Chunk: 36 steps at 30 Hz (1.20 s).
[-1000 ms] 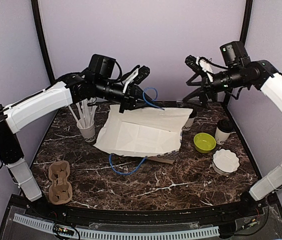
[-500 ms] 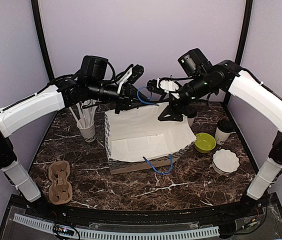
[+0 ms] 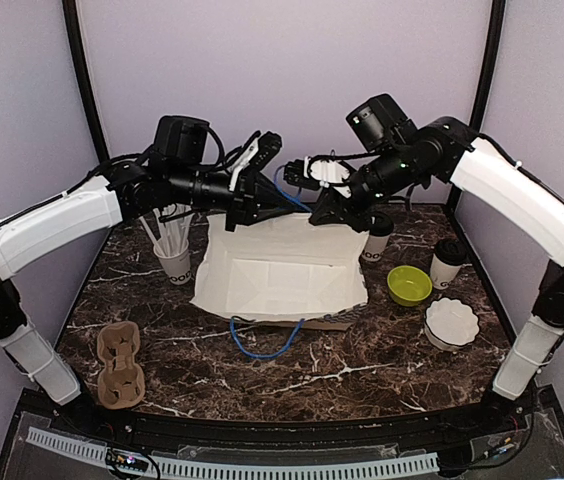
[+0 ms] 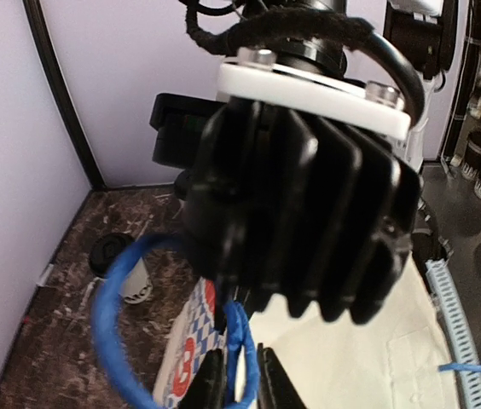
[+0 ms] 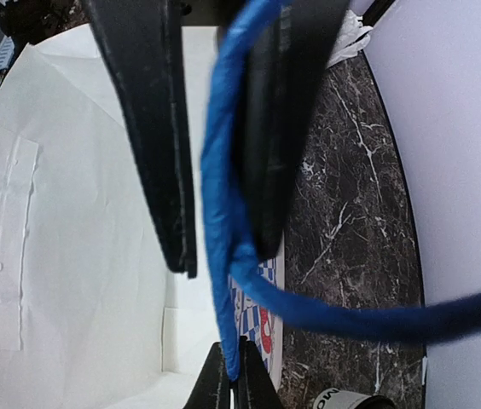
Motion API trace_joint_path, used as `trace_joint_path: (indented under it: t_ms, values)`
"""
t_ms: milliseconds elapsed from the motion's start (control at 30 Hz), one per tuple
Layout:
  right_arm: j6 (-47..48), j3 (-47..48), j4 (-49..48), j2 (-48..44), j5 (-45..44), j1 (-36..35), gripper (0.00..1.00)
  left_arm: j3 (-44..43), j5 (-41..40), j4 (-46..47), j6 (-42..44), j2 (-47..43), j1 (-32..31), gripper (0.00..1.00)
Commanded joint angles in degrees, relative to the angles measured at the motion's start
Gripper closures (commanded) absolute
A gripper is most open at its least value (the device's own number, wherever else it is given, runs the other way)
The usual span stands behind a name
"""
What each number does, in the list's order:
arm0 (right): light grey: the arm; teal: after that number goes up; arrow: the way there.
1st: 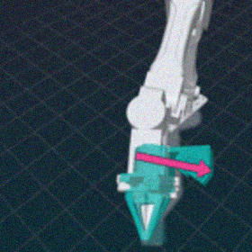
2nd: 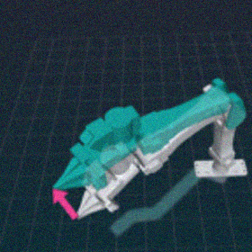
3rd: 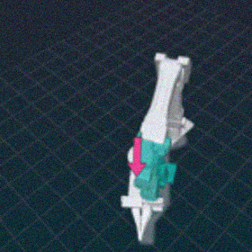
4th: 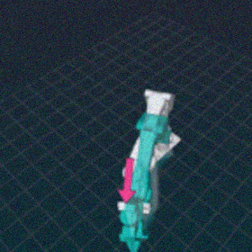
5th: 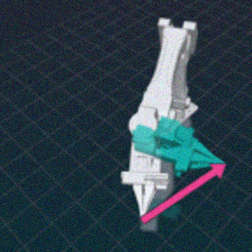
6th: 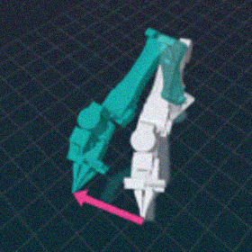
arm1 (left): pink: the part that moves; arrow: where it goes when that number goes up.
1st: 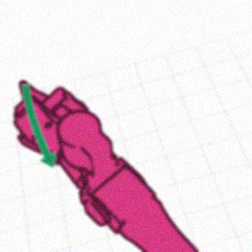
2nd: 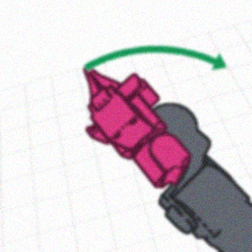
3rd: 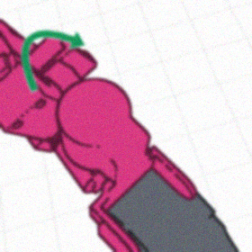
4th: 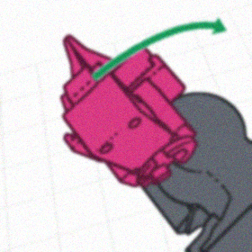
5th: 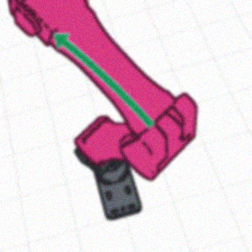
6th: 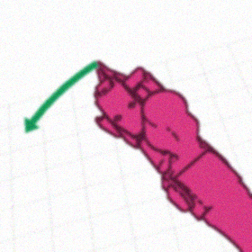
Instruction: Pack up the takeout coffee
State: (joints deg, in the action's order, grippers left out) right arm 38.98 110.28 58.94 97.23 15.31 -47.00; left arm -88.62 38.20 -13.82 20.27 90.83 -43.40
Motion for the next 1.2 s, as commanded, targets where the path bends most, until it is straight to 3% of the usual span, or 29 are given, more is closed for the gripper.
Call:
trace_joint_path:
  t_ms: [0,100,233,367,433,533,667,1167]
  values:
    - [0.10,0.37,-1.21,-0.24,-2.14,-0.49,1.00,0.43,-6.89,0.57,-3.87,-4.44,-0.26,0.71]
    - [0.64,-1.62,-2.75,-1.74,-5.27,-0.43,1.00,0.42,-18.11,-2.99,-10.57,-6.97,-0.28,0.62]
    - [1.00,-5.27,-5.51,-4.48,-8.32,0.64,1.00,1.49,-40.87,-15.76,-26.34,-12.46,-0.29,0.56]
    - [1.05,-6.72,-6.77,-5.90,-8.09,3.08,1.00,7.18,-55.24,-29.71,-39.63,-18.70,-0.25,0.56]
    - [0.93,-6.10,-6.41,-5.74,-7.36,4.01,1.00,10.77,-58.51,-38.04,-44.44,-20.19,0.68,0.59]
    - [0.92,-5.32,-6.51,-5.85,-7.46,4.61,1.00,18.31,-57.21,-41.55,-50.41,-21.55,4.75,0.71]
    - [0.79,-5.20,-8.09,-6.18,-7.81,5.15,1.00,28.04,-52.02,-38.06,-53.12,-24.04,9.30,0.99]
    - [-0.68,-5.85,-8.45,-6.12,-2.70,5.17,1.00,44.50,-59.85,-34.56,-63.88,-21.56,11.37,1.00]
